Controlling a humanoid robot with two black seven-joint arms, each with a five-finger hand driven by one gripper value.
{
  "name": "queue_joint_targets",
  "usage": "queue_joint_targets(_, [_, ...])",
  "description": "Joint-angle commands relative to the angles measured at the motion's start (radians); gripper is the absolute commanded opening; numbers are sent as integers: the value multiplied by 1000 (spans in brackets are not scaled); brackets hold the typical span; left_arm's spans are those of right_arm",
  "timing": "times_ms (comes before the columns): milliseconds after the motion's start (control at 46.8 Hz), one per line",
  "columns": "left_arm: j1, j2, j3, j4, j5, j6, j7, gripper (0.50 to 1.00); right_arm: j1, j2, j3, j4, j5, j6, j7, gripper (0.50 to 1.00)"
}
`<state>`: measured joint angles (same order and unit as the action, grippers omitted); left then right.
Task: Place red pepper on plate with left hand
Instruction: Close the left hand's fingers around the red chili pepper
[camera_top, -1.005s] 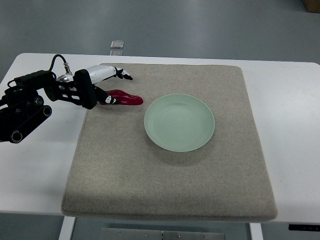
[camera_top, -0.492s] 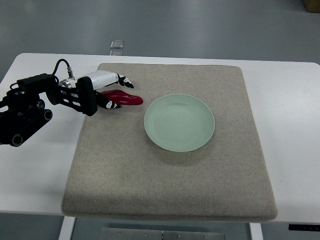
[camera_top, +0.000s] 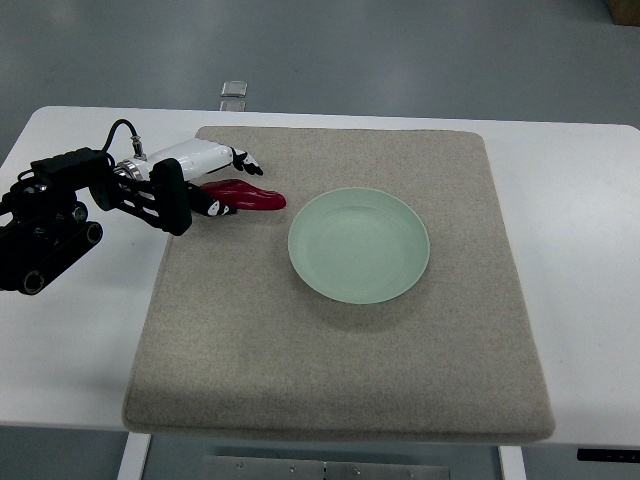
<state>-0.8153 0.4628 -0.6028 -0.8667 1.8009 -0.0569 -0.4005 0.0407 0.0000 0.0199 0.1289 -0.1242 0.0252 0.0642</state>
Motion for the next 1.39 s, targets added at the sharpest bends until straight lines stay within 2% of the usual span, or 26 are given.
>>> queue_joint_targets(0, [1,0,0,-2,-2,0,0,746,-1,0,0,0,0,1,0,928])
queue_joint_targets(471, [1,0,0,-1,-3,0,-1,698,1,0,0,0,0,1,0,928])
queue_joint_targets(535, [2,0,0,0,-3,0,0,671,-1,0,0,0,0,1,0,928])
queue_joint_targets(663, [4,0,0,0,-3,2,-1,658,1,0,0,0,0,-1,0,928])
queue_joint_targets(706, [4,-1,0,0,-3,2,0,632,-1,0,0,0,0,-1,0,928])
queue_joint_targets(770, [4,-1,0,0,-3,2,-1,626,1,0,0,0,0,-1,0,928])
queue_joint_targets(877, [4,-1,0,-2,-3,3,-1,585,-1,0,0,0,0,-1,0,928])
queue_joint_targets(1005, [5,-1,0,0,-5,8,0,500,1,0,0,0,0,-1,0,928])
queue_joint_targets(1369, [5,-4,34,0,-5,68,-9,500,1,0,0,0,0,-1,0,928])
